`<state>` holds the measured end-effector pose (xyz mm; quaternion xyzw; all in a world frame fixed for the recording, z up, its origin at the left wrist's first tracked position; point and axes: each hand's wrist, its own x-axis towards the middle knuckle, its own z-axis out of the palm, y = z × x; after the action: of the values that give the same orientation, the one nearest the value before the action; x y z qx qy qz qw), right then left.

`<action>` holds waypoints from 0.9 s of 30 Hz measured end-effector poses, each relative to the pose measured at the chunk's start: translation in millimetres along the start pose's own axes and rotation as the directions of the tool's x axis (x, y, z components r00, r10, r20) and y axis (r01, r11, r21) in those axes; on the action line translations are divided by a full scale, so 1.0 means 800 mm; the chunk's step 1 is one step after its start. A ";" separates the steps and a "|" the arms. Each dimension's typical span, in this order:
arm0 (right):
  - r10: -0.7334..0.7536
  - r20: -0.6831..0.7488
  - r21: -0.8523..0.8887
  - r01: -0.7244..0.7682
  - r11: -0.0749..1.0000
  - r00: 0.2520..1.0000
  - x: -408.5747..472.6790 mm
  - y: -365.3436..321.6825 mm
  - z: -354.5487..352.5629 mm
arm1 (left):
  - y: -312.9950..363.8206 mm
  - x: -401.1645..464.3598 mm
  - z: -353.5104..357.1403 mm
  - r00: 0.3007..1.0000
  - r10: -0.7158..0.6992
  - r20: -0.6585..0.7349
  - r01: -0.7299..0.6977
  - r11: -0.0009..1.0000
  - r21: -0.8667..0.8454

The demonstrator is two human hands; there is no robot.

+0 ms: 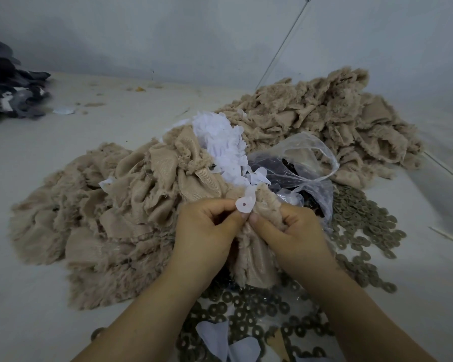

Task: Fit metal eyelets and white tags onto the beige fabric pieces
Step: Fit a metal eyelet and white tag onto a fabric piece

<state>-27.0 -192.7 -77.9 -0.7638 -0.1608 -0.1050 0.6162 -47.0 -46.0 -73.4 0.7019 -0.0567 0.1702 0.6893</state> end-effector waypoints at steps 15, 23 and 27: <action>0.263 0.050 0.324 -0.264 0.908 0.964 0.000 -0.001 0.003 | -0.005 -0.004 -0.003 0.995 -0.102 -0.017 0.097 0.977 -0.192; 0.225 0.021 0.281 -0.222 0.934 0.974 -0.002 -0.003 0.002 | -0.001 -0.005 0.000 0.992 -0.100 -0.071 0.083 0.974 -0.212; 0.234 0.019 0.285 -0.229 0.931 0.972 0.000 0.001 0.002 | -0.004 -0.005 0.001 0.985 -0.146 -0.089 0.119 0.958 -0.260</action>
<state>-26.8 -191.4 -79.0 -0.6798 -0.0785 -0.0131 0.7291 -49.3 -47.4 -77.6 0.5998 0.0063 0.1524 0.7854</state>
